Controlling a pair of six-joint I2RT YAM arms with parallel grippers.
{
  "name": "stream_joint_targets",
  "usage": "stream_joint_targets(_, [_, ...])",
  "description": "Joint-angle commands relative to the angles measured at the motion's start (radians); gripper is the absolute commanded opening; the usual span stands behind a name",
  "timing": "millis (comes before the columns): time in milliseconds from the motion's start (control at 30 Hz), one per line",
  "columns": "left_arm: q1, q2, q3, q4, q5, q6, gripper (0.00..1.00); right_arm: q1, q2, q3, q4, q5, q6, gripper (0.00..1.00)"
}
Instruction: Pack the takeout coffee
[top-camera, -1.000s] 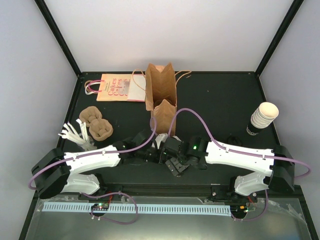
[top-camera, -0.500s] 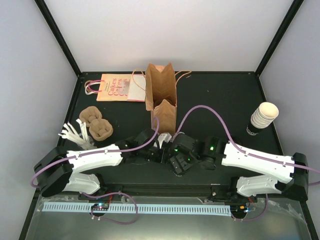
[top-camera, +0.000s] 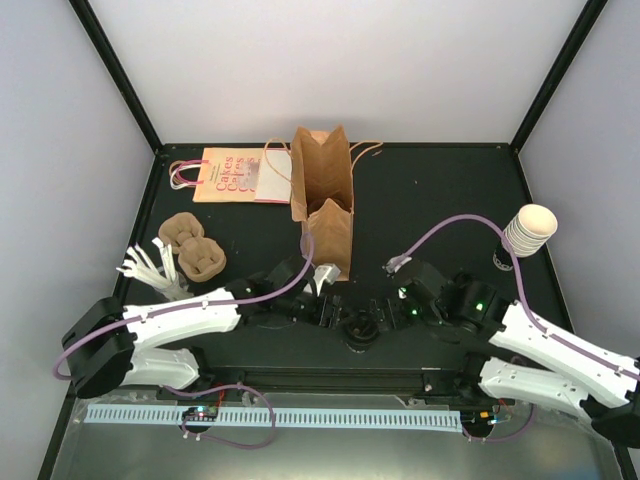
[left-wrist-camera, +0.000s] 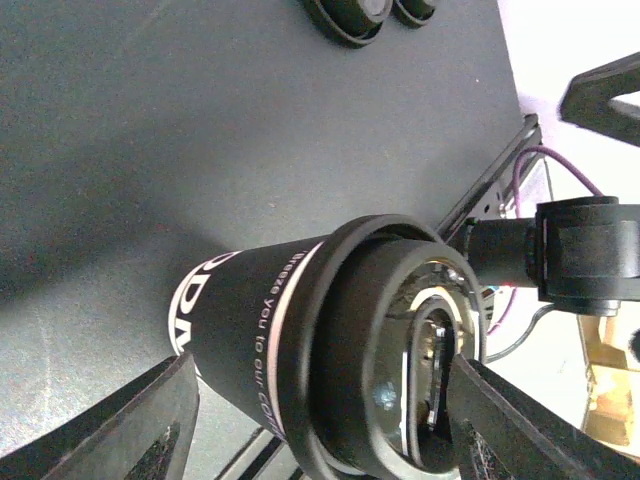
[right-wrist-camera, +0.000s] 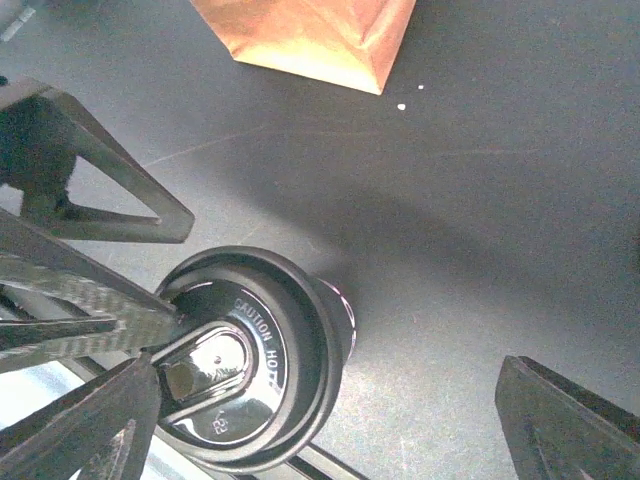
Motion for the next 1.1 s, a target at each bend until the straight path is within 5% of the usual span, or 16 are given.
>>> stream_joint_targets(0, [-0.008,-0.047,0.067,-0.044,-0.021,0.019,0.72,-0.066,-0.015,-0.022,-0.007,-0.043,0.010,0.95])
stream_joint_targets(133, [-0.018,-0.061,0.116,-0.109,-0.031,0.060,0.73,-0.126,-0.032,-0.085,0.030,-0.215,0.033,0.94])
stream_joint_targets(400, [-0.138,-0.033,0.282,-0.393,-0.227,0.138,0.80,-0.144,-0.161,-0.231,0.113,-0.313,0.159,0.85])
stream_joint_targets(500, [-0.188,0.015,0.366,-0.510,-0.317,0.158,0.86,-0.145,-0.187,-0.265,0.121,-0.318,0.191,0.81])
stream_joint_targets(567, [-0.223,0.081,0.438,-0.607,-0.375,0.177,0.98,-0.149,-0.212,-0.271,0.101,-0.284,0.214,0.78])
stream_joint_targets(767, [-0.289,0.246,0.639,-0.769,-0.433,0.202,0.99,-0.171,-0.269,-0.310,0.074,-0.265,0.272,0.72])
stream_joint_targets(1067, [-0.296,0.333,0.707,-0.825,-0.433,0.222,0.98,-0.172,-0.280,-0.340,0.121,-0.309,0.269,0.70])
